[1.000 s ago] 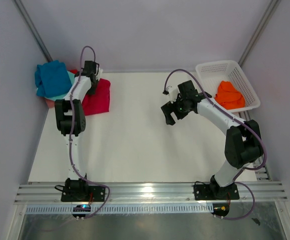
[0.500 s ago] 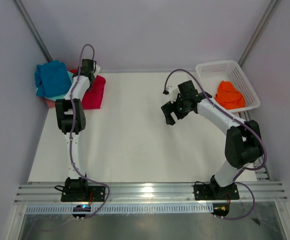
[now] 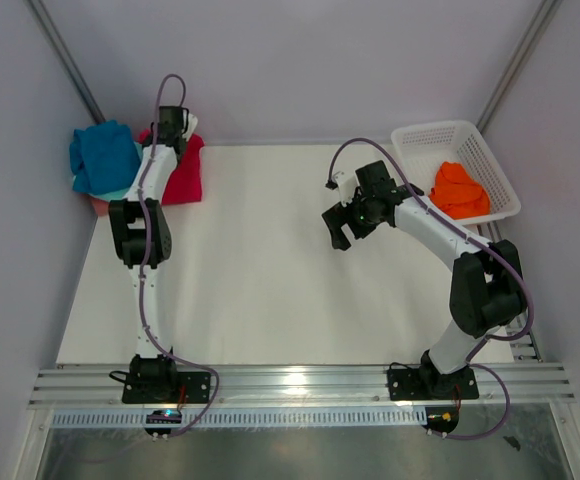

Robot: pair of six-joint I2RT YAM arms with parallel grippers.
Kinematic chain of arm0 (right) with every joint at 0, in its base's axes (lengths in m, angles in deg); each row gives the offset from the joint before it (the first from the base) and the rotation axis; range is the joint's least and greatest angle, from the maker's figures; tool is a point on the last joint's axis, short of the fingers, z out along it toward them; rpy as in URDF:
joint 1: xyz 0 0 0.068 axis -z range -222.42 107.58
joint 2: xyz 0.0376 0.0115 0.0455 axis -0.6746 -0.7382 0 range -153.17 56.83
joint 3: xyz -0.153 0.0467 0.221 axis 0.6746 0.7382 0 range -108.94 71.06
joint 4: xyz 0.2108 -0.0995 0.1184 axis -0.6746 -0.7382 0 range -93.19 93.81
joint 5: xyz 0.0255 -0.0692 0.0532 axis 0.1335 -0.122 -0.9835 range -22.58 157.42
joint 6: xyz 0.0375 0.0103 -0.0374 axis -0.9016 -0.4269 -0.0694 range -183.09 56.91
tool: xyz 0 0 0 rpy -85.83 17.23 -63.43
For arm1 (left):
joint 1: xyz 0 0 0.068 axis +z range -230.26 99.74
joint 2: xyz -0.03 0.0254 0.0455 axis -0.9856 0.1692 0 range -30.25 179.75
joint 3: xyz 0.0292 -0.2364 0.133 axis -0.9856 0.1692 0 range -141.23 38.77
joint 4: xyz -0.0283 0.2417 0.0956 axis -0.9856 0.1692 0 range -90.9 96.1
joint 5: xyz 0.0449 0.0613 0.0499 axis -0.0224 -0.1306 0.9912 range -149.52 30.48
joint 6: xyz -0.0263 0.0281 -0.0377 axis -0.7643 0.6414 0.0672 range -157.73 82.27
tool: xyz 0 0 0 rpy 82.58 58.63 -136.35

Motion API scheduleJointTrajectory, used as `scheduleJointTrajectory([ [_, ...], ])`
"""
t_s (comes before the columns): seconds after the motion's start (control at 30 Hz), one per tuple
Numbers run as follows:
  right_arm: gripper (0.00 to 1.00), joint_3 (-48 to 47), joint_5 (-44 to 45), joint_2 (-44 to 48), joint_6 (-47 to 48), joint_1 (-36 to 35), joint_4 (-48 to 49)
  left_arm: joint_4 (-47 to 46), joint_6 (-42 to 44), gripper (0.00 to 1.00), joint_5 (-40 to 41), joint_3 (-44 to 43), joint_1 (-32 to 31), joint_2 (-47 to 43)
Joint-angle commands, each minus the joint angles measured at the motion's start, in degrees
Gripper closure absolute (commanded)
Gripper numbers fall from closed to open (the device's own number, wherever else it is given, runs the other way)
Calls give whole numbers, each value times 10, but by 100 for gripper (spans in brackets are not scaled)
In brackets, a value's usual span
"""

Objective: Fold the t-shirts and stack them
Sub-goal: Neatly place the folded tshirt to the corner

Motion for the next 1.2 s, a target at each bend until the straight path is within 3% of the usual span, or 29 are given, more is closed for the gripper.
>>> scheduleJointTrajectory([
  [0.0, 1, -2, 5, 15, 3, -1, 5, -35, 20, 100, 12, -42, 3, -42],
  [0.4, 1, 0, 2, 20, 2, -1, 4, -21, 32, 100, 5, -89, 4, -63],
  [0.67, 1, 2, -2, 22, 3, -1, 3, -28, 27, 100, 9, -118, 61, -71],
  [1.17, 1, 3, -3, 18, 3, -1, 2, -27, -16, 100, -26, -77, 147, -103],
])
